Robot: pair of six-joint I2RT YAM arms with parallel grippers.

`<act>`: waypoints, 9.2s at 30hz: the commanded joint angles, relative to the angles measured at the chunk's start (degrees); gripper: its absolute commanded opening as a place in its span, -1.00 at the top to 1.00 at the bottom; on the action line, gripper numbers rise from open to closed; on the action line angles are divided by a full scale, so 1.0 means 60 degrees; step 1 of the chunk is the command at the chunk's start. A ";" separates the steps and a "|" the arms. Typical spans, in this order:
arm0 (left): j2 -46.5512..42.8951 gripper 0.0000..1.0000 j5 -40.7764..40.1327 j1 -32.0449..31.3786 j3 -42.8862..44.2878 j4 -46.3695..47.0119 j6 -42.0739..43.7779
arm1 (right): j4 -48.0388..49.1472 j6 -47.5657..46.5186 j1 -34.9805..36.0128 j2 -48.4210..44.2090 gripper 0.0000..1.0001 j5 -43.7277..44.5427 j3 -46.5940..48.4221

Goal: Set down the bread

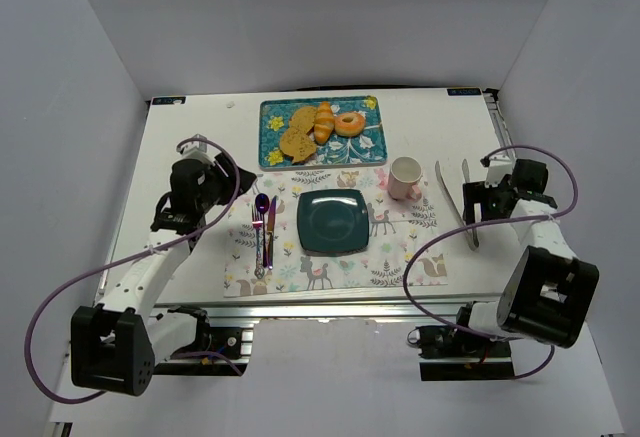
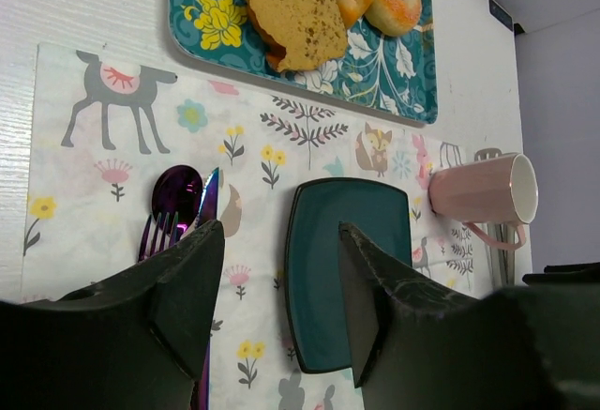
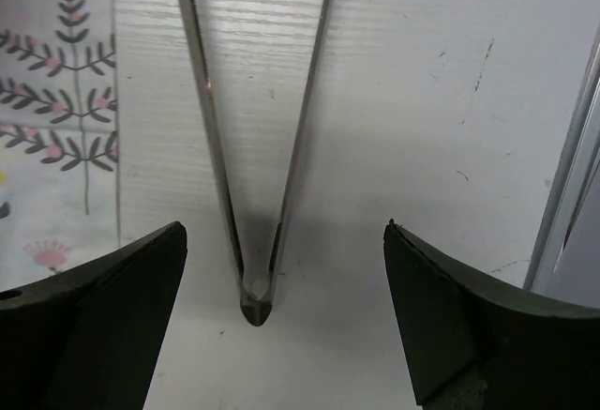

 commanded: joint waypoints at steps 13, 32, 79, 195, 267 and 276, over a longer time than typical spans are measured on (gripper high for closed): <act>-0.0331 -0.25 0.0059 -0.0035 0.0102 -0.0066 0.0226 | 0.1548 0.1184 0.0916 0.3213 -0.64 0.0744 0.1108; -0.0859 -0.25 -0.0337 -0.0035 0.0204 -0.0549 -0.0039 | 0.1126 0.0161 0.0770 0.3510 0.93 -0.0612 0.2278; -0.1123 -0.25 -0.0747 -0.0035 0.0307 -0.0682 -0.0507 | -0.1353 -0.1231 0.5325 0.6833 0.16 -0.1862 1.1202; -0.0668 -0.26 -0.0513 -0.0035 -0.0132 0.0242 -0.0390 | -0.1925 -0.4953 0.8343 -0.0580 0.65 -0.1979 0.1475; 0.0986 0.14 -0.0469 -0.2188 0.0819 -0.0651 0.0488 | 0.2253 0.0893 0.1106 0.1326 -0.79 0.0041 0.1751; 0.1616 0.21 -0.0615 -0.2540 0.1420 -0.0857 0.0738 | 0.2354 0.1275 0.3372 0.0373 -0.79 -0.0619 0.3540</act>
